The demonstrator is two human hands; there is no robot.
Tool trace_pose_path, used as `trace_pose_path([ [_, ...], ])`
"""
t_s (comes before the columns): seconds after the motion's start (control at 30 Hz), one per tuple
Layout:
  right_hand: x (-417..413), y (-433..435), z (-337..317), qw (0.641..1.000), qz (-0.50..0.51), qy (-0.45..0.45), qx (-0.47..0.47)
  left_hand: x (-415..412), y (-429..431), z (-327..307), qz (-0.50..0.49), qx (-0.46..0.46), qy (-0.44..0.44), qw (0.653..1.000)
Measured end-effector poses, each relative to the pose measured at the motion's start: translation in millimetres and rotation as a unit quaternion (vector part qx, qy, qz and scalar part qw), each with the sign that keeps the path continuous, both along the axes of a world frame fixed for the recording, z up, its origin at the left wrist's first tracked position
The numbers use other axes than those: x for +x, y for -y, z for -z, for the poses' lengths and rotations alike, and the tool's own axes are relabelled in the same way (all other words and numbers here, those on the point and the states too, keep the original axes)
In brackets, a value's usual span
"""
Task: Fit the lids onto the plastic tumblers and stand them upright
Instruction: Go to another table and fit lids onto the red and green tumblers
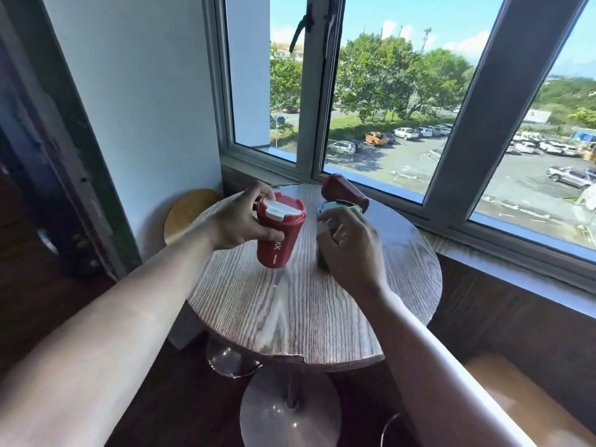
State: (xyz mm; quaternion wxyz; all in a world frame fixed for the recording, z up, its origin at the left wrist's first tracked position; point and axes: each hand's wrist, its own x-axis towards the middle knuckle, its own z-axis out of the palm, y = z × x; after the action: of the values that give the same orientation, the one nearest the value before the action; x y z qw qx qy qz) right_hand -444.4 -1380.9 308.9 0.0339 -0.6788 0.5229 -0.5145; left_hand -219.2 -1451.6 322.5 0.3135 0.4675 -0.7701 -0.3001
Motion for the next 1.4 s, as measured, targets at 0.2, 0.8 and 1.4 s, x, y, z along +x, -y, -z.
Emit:
trace_pose_path([
  [0.2,-25,23,-8,0.996,0.072,-0.048,0.031,-5,19,-5,0.021,0.048,0.029,0.998],
  [0.8,-46,39,19,0.996,-0.001,-0.015,0.088,-38,21,8,-0.111,-0.136,0.126,0.976],
  [1.4,-45,39,22,0.996,0.004,0.007,0.085,-42,37,-9,-0.041,-0.071,0.151,0.985],
])
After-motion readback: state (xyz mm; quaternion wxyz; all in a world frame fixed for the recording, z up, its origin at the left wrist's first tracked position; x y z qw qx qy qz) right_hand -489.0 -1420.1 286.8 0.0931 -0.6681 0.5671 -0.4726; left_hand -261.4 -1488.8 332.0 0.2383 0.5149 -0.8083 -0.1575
